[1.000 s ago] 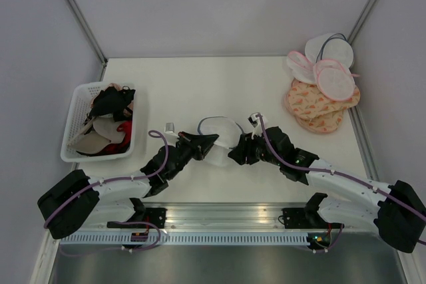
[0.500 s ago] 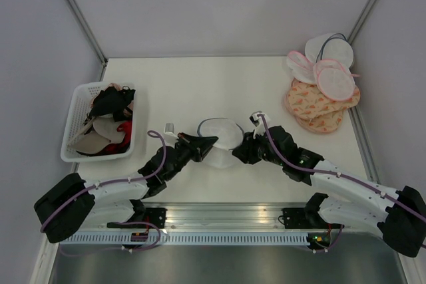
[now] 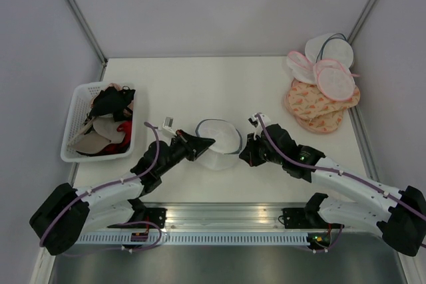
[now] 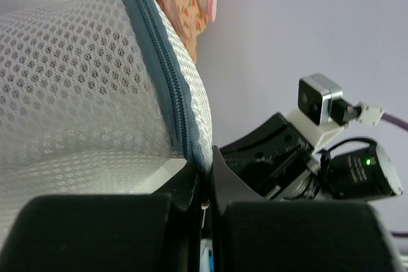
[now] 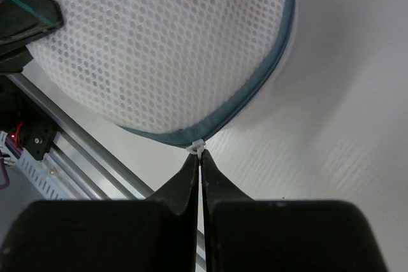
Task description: Unzip the laundry bag and remove the bra
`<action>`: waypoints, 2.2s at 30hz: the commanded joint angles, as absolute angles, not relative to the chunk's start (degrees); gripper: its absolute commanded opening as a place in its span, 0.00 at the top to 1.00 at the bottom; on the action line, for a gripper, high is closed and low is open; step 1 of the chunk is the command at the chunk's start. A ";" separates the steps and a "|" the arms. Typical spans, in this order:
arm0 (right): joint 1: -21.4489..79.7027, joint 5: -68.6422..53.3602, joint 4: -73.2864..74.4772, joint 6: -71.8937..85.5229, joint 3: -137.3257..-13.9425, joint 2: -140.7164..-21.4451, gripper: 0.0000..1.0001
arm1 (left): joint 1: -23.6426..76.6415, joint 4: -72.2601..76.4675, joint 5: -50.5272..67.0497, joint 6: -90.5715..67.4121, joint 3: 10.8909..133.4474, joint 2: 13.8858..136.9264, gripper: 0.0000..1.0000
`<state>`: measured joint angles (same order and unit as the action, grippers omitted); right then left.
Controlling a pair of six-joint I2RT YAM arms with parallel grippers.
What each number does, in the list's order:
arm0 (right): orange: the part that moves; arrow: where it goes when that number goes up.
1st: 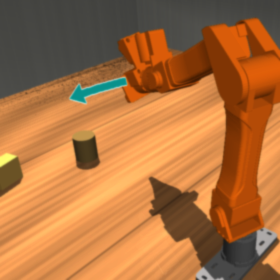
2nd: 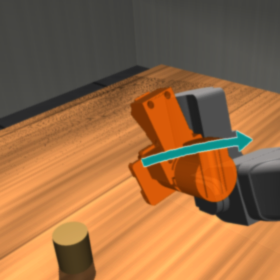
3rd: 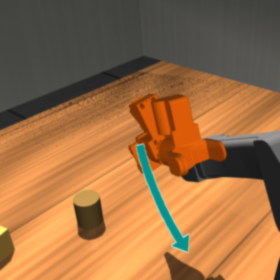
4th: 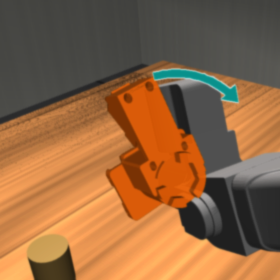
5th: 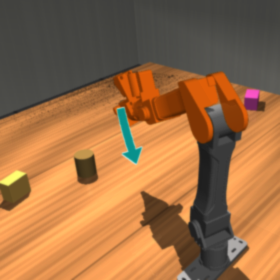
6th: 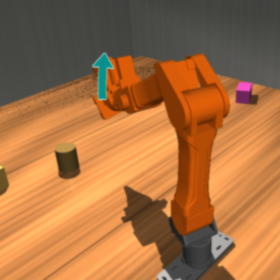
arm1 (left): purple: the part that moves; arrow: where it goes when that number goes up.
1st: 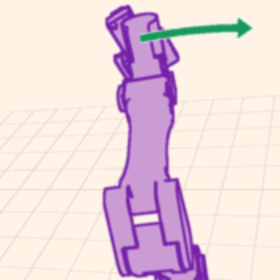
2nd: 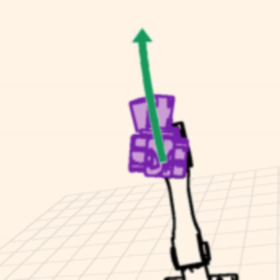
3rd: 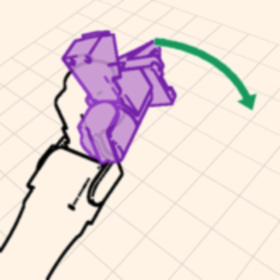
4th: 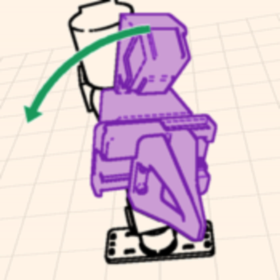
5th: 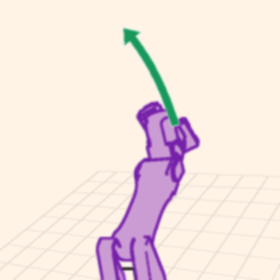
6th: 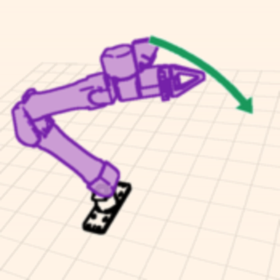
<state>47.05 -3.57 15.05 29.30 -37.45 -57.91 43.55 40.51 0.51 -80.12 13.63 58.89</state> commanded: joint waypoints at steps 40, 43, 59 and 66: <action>47.02 -14.32 6.96 30.85 -39.64 -61.43 1.00 | 39.19 16.59 15.47 -65.11 22.51 52.47 0.05; 47.11 -14.42 5.63 31.90 -40.34 -62.31 0.99 | 42.44 19.25 16.17 -69.51 21.53 54.40 0.06; 48.95 -12.75 5.45 32.87 -37.36 -58.80 0.99 | 50.10 20.73 -7.54 -83.67 16.08 53.26 0.07; 52.47 -12.30 1.34 34.45 -33.93 -58.97 1.00 | 50.10 26.97 -8.27 -84.90 19.94 60.72 0.07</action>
